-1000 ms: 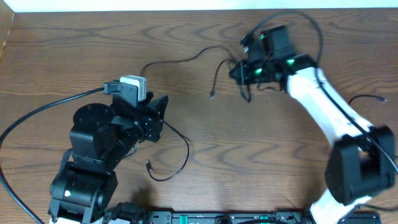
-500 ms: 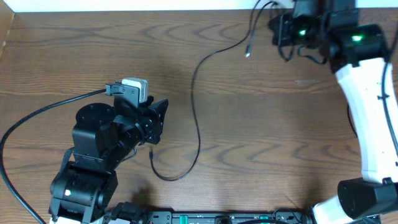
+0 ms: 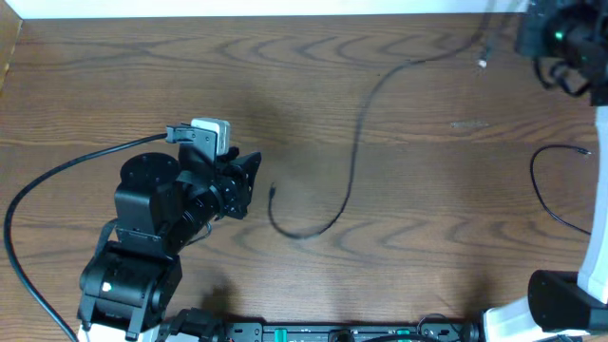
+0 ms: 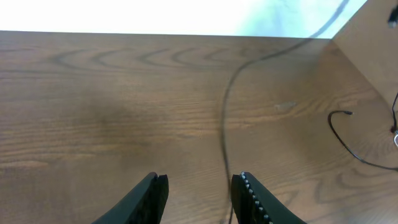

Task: Untangle cables
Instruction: 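Drag the grasped cable up and right toward the top-right corner, then return the right gripper to the remaining cable strand at center and grasp it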

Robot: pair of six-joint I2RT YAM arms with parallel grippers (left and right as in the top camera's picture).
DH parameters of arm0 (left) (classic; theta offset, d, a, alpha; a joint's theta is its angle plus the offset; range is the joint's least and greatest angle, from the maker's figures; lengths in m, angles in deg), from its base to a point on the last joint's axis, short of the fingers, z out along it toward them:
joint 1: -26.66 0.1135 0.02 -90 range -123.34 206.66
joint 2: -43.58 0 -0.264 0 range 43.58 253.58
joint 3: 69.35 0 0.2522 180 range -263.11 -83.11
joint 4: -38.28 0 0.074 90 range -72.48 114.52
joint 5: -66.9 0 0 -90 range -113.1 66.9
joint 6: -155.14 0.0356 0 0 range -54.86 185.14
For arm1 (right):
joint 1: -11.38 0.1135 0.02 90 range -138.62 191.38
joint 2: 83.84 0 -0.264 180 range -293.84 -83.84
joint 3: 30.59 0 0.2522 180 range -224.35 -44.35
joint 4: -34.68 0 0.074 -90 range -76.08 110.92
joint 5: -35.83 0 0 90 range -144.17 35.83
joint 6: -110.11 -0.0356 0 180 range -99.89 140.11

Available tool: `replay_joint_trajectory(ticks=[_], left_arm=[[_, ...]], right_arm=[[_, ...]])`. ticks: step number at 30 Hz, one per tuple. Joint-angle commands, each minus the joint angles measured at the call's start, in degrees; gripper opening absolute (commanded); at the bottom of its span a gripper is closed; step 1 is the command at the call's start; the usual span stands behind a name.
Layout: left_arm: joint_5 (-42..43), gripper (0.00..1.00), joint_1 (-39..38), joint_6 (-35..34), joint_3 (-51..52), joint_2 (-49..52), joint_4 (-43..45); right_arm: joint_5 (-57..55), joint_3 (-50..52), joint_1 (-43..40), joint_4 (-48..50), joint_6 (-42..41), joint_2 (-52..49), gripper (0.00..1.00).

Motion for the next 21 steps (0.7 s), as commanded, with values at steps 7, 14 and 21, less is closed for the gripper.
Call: replay_joint_trajectory(ticks=[7,14,21], left_arm=[[1.3,0.38,-0.2,-0.3,-1.5,0.1,0.2],[1.3,0.38,-0.2,-0.3,-1.5,0.1,0.1],[1.3,0.38,-0.2,-0.3,-1.5,0.1,-0.6]], right_arm=[[0.6,-0.7,1.4,-4.1,1.3,-2.3,0.01],[0.6,-0.7,9.6,-8.3,-4.2,-11.2,0.01],[-0.2,-0.7,15.5,-8.8,-9.5,-21.2,0.01]])
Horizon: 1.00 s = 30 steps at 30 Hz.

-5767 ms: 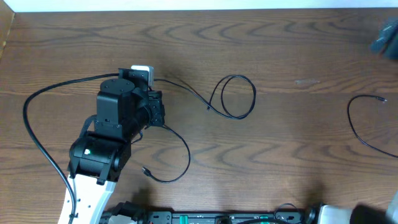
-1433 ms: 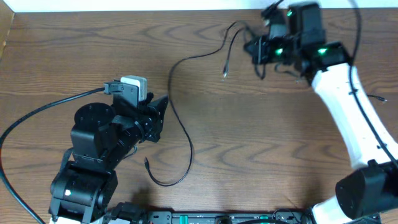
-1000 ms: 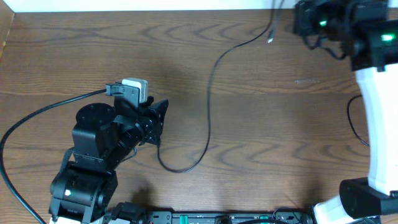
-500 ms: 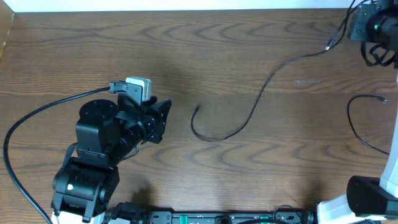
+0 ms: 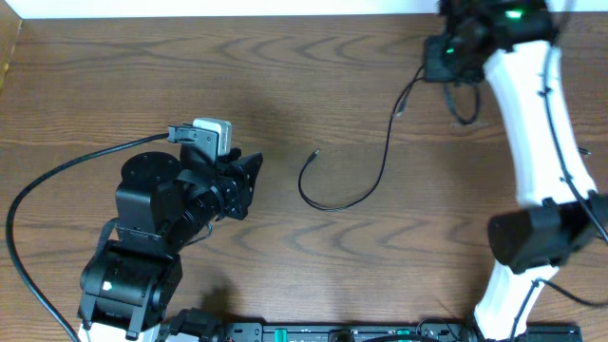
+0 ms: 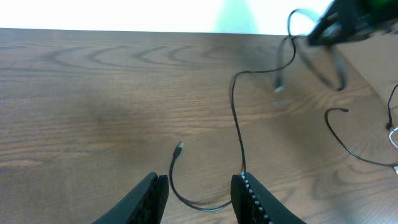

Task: Untangle cables
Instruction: 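Return the right gripper to the remaining cable strand at center and grasp it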

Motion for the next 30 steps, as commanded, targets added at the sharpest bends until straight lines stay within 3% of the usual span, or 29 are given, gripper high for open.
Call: replay_joint_trajectory(ticks=[1,12,20,30], left_arm=[[0.4,0.38,-0.2,-0.2,-1.5,0.0,-0.3],[0.4,0.38,-0.2,0.4,-1.5,0.0,-1.1],[0.4,0.38,-0.2,0.3,-1.5,0.0,-1.7],[0.4,0.38,-0.2,0.4,-1.5,-0.1,-2.7]], right_arm=[[-1.0,-0.3,2.6,-0.6,-4.6,-3.6,0.01],[-2.4,0.1,7.7,-3.4,-8.9,-11.4,0.01],[-1.3,7.0,9.2,-4.7,-12.5,-11.4,0.01],[2.8,17.9,14.9,3.7,-14.8,-11.4,0.01]])
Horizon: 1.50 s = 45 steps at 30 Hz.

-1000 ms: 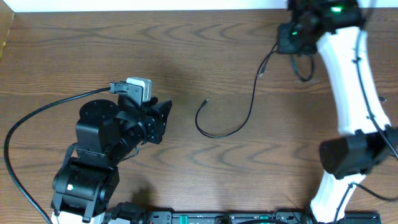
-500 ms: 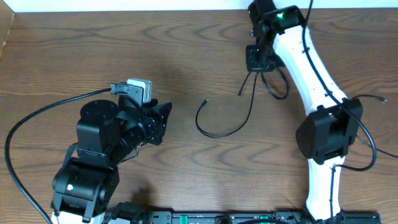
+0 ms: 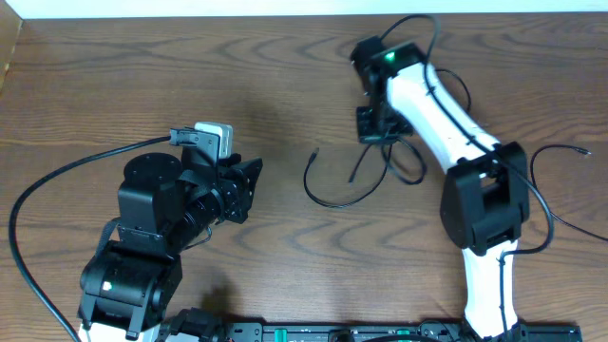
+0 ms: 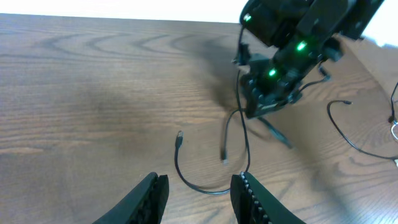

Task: Untangle cables
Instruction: 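Return the right gripper to the remaining cable strand at center and grasp it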

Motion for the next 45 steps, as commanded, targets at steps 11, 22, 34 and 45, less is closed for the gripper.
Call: replay_joint_trajectory(ticks=[11,22,34,45], left_arm=[[-0.2,0.38,-0.2,1.9,-1.5,-0.1,-1.5],[-0.2,0.38,-0.2,2.5,-1.5,-0.1,-1.7],[-0.2,0.38,-0.2,4.5,-1.5,-0.1,-2.2],[-0.6,0.38,-0.2,5.6,-1.5,-0.1,-3.0]], right_arm=[[0.1,10.9,7.3,5.7,-12.8,-0.3,0.01],[-2.1,15.8,8.6,4.9,-24.1,-0.3,0.01],[-8.9,15.8,10.6,4.5,-30.4,-0.2,0.01],[-11.5,15.8,10.5,1.0,-33.8,-0.2,0.01]])
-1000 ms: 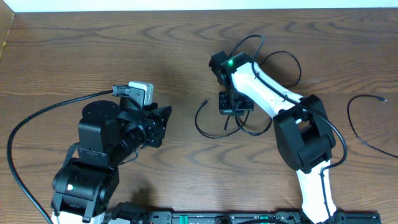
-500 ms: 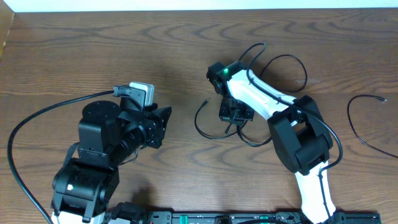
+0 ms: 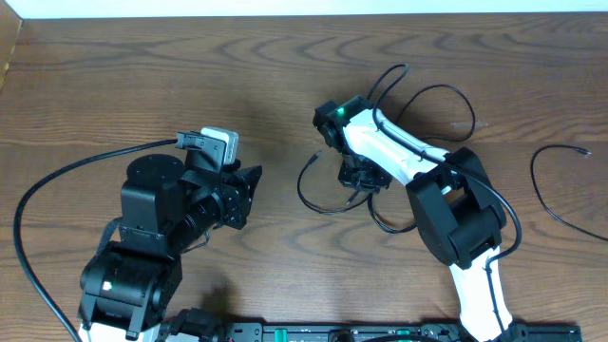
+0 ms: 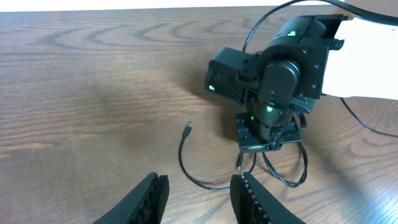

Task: Untangle cables
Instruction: 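Return the right gripper to the remaining cable strand at center and grasp it, then pull the grasped strand up and right to the top-right area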

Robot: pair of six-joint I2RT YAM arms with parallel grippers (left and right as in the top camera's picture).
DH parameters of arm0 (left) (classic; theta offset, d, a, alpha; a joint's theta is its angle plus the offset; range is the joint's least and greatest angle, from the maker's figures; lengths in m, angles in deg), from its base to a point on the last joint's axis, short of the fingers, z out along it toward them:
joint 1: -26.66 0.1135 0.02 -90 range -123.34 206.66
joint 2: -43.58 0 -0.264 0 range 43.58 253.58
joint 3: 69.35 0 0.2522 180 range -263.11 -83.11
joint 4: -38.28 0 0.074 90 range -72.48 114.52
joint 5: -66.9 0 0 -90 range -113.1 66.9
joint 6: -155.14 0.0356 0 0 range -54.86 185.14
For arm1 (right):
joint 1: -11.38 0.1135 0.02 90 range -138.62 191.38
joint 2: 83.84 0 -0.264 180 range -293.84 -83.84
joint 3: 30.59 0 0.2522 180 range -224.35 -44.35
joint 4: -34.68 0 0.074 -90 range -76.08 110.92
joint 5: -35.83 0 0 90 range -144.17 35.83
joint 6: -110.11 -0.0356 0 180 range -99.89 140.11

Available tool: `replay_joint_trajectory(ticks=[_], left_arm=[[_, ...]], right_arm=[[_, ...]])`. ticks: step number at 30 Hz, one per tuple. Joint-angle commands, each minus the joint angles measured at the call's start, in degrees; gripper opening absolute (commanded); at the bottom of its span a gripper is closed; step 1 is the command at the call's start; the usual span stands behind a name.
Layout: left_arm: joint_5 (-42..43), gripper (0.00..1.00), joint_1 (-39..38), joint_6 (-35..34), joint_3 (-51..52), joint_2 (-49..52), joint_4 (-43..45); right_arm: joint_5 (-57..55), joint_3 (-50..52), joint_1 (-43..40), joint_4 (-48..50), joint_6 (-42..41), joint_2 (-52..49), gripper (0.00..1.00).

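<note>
A thin black cable lies in loose loops at the table's middle, its small plug end free on the wood. My right gripper points down onto the table and is shut on this cable; more loops arch over the white right arm behind it. My left gripper stands open and empty just short of the cable's nearest curve, to the left in the overhead view. A second thin black cable lies apart at the far right.
The white right arm stretches from the front right across to the middle. The left arm's thick black supply cable curves along the left side. The table's back edge meets a white wall.
My right gripper has moved toward the front and slightly left with the cable, closer to my left gripper. The cable is bunched into tighter loops around it. My left gripper is still open in place.
The cable first lay stretched from the middle to the far right corner, where my right gripper held it. The right gripper then stood further left at each moment, with the cable gathering into loops. Now it rests mid-table before my open left gripper.
</note>
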Motion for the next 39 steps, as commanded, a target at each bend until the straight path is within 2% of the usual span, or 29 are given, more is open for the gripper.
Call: replay_joint_trajectory(ticks=[1,10,12,15,16,17,18,25,35,37,38,39], left_arm=[[-0.6,0.38,-0.2,1.0,-1.5,-0.1,-0.2],[-0.5,0.38,-0.2,1.0,-1.5,-0.1,-0.4],[-0.5,0.38,-0.2,1.0,-1.5,-0.1,-0.4],[-0.5,0.38,-0.2,1.0,-1.5,-0.1,-0.4],[-0.5,0.38,-0.2,1.0,-1.5,-0.1,-0.4],[-0.5,0.38,-0.2,1.0,-1.5,-0.1,-0.4],[-0.5,0.38,-0.2,1.0,-1.5,-0.1,-0.4],[-0.5,0.38,-0.2,1.0,-1.5,-0.1,-0.4],[-0.5,0.38,-0.2,1.0,-1.5,-1.0,-0.4],[-0.5,0.38,-0.2,1.0,-1.5,-1.5,-0.4],[-0.5,0.38,-0.2,1.0,-1.5,-1.7,-0.4],[-0.5,0.38,-0.2,1.0,-1.5,-1.9,-0.3]], right_arm=[[-0.9,0.2,0.0,-0.3,-2.3,-0.2,0.01],[2.8,0.2,0.4,0.9,-4.2,-0.2,0.01],[4.5,0.4,0.4,1.6,-4.2,-0.2,0.19],[5.6,0.7,0.4,2.3,-4.2,-0.2,0.20],[5.8,0.8,0.4,2.6,-4.2,-0.2,0.25],[5.9,0.9,0.4,2.6,-4.4,-0.2,0.35],[6.1,0.9,0.4,2.6,-4.4,-0.2,0.39],[6.8,1.2,1.3,3.5,-5.0,-0.2,0.41],[9.6,6.2,2.9,7.4,-7.8,-0.2,0.32],[10.3,7.3,2.9,7.8,-7.9,-0.2,0.15],[10.8,7.8,2.9,8.1,-8.1,-0.2,0.01],[11.2,8.0,2.9,8.4,-8.0,-0.2,0.01]])
